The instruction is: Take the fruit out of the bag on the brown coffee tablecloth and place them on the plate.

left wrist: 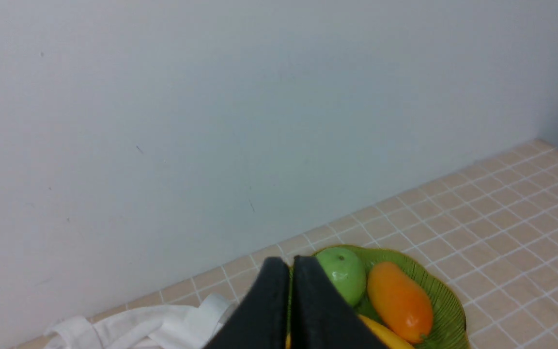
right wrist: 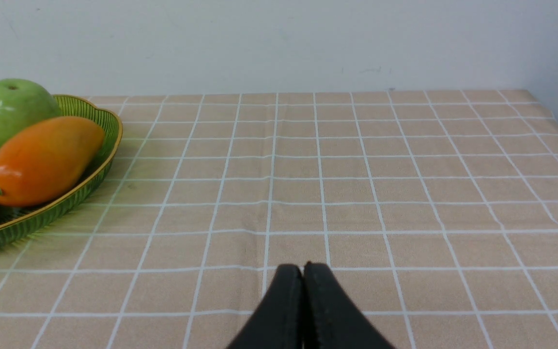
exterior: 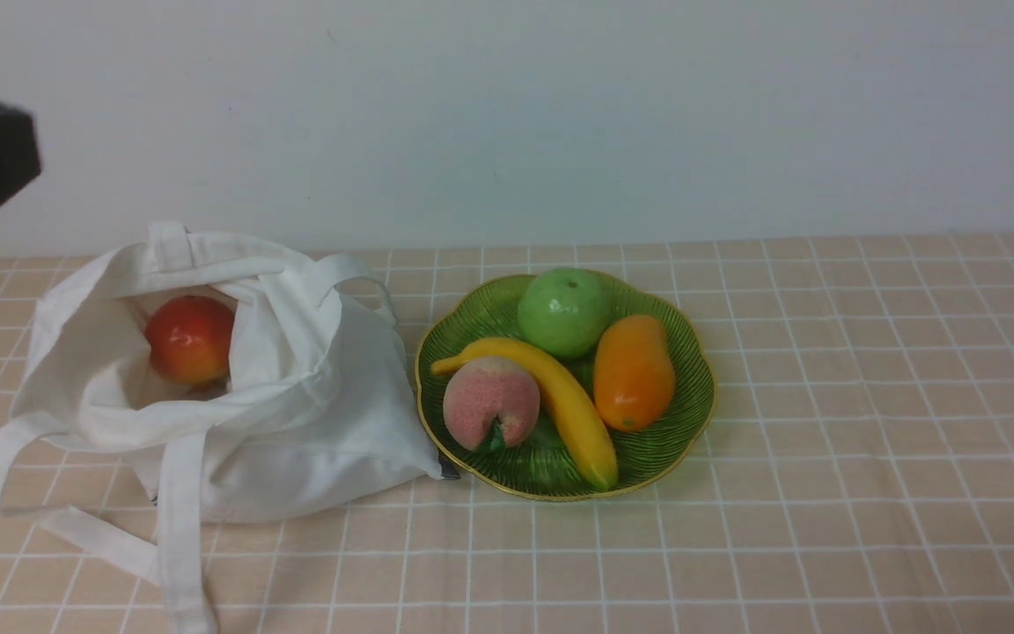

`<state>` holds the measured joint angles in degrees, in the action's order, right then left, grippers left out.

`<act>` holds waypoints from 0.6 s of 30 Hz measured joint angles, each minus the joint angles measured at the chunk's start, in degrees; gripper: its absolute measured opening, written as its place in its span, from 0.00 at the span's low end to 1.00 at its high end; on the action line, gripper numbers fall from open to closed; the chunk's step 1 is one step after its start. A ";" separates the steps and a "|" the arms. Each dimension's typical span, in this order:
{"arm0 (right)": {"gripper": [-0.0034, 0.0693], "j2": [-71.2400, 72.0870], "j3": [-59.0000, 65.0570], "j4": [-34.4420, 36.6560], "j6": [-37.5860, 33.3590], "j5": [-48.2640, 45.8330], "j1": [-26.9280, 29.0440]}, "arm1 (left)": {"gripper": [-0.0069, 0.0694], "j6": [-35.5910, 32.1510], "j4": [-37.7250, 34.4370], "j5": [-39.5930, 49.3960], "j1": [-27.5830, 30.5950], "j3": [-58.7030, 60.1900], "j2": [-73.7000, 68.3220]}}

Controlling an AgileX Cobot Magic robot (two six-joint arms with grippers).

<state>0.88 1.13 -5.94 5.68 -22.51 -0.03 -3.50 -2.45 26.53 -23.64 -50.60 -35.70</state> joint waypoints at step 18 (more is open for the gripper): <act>0.03 0.00 0.00 0.00 0.00 0.00 0.00 | 0.08 3.50 0.22 -13.25 0.00 24.31 22.46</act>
<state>0.88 1.13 -5.94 5.68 -22.51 -0.03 0.00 -2.23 13.28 -23.64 -26.29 -13.24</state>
